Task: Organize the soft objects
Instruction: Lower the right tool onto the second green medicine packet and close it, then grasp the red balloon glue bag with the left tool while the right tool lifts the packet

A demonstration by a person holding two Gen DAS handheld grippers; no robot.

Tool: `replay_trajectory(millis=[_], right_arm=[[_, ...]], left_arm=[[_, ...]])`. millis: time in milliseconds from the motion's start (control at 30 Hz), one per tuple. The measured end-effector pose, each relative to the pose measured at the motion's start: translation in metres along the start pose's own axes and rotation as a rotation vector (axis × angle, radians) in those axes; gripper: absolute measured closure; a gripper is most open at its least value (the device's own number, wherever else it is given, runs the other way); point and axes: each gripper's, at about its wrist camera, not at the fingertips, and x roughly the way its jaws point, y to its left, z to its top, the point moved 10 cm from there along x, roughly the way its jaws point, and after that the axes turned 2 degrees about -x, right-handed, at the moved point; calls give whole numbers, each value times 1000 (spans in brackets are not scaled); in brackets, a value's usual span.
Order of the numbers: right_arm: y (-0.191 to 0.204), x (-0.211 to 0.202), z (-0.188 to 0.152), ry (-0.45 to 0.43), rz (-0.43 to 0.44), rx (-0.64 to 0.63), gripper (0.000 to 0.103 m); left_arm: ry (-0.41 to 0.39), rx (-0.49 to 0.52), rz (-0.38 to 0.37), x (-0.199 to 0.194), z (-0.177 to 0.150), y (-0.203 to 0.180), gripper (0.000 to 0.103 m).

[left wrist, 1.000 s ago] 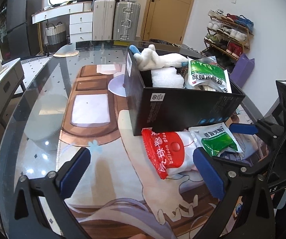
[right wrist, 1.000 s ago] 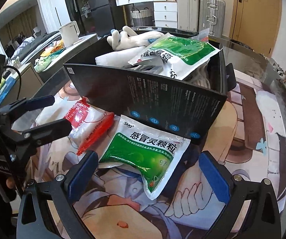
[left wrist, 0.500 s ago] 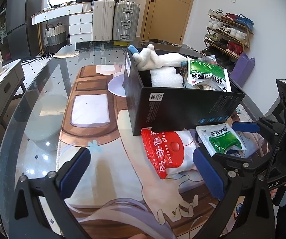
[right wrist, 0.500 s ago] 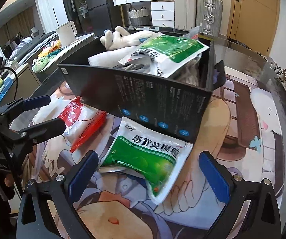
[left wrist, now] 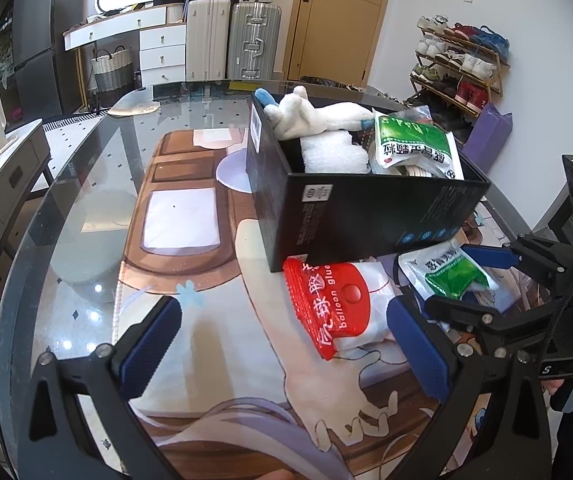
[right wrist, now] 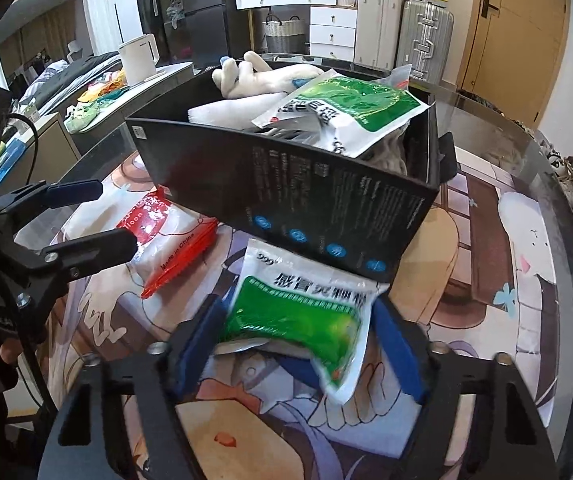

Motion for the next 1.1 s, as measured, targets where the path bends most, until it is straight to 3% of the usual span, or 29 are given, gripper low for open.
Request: replay_trajectory(millis=[333, 533, 1100], right_arm=[[-1, -10, -6, 6, 33, -23, 45], [-1, -19, -7, -8, 50, -31, 46], [-5, -51, 0, -70, 67, -52, 47]], left_arm=[[12, 25, 37, 2, -1, -4, 0], [33, 51, 20, 1, -5, -20, 0], [82, 131, 103, 19, -8, -39, 0]])
